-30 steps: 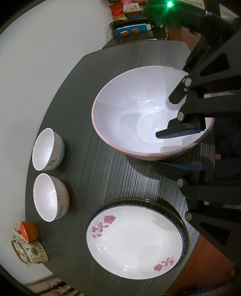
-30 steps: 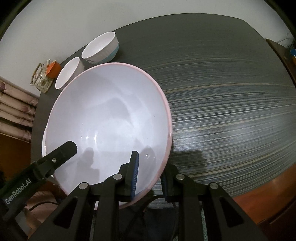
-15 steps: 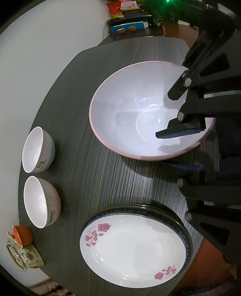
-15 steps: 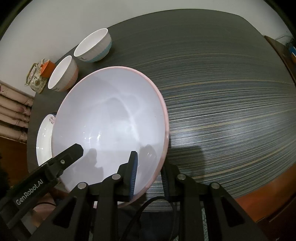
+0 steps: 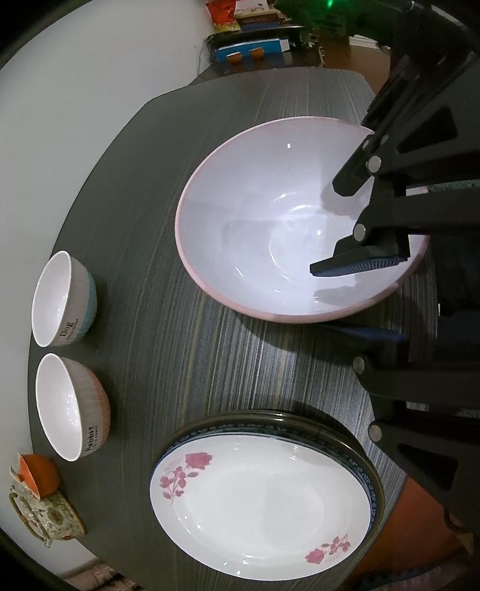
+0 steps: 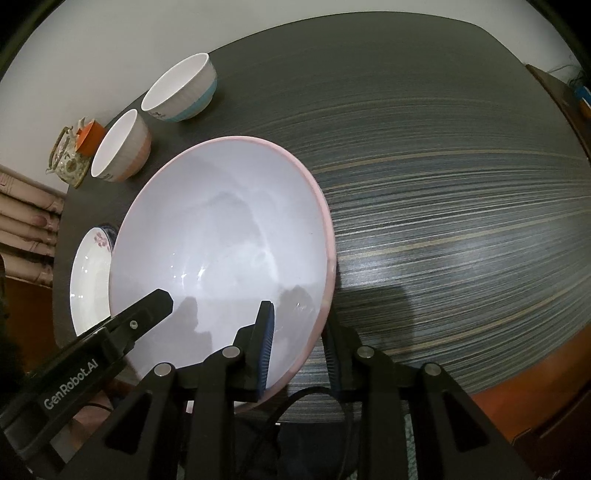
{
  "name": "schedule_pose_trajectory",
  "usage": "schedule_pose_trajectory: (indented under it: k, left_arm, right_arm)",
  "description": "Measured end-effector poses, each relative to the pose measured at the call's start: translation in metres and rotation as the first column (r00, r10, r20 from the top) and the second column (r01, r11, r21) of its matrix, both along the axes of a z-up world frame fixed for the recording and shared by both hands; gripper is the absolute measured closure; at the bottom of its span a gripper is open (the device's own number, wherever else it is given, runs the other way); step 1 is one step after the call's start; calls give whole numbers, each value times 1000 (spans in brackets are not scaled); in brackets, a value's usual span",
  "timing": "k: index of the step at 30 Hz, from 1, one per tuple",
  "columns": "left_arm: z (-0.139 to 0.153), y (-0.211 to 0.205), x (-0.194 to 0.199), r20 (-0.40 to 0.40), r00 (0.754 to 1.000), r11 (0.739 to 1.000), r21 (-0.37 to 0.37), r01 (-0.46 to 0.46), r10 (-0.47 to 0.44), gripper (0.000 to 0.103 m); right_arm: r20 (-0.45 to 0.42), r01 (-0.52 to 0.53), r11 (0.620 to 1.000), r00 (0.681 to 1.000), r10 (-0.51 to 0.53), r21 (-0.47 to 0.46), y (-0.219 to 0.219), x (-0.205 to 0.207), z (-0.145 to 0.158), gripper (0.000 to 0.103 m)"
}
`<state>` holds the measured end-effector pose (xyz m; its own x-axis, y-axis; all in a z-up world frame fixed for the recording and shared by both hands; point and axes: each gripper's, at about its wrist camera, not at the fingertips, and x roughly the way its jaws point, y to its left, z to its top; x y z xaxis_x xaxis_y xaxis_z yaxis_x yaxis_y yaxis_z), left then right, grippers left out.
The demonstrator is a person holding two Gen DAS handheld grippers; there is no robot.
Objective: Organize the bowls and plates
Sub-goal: 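Lift and carry the pink bowl toward the plate stack with the right tool, then lower the pink bowl onto the table and open the right tool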
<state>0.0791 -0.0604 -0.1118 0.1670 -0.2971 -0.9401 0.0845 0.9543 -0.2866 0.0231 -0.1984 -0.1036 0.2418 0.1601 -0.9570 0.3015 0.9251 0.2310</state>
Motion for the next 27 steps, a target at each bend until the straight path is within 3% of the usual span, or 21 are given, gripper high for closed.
schedule_pose_trajectory:
  k: [9, 18, 27]
  left_arm:
    - [-4, 1, 1, -13, 1000, 1000, -11, 1, -1, 78]
    - [-2, 13, 7, -15, 1000, 1000, -16, -25, 25, 78]
    - [19, 40, 13, 18, 998, 997, -66, -51, 52, 71]
  right_arm:
    - [-5, 1, 1000, 1000, -1, 9, -1, -1, -2, 77]
    - [3, 11, 1000, 1000, -11, -6, -7, -1, 1, 53]
    - [63, 80, 996, 995, -77, -36, -30, -1, 25, 50]
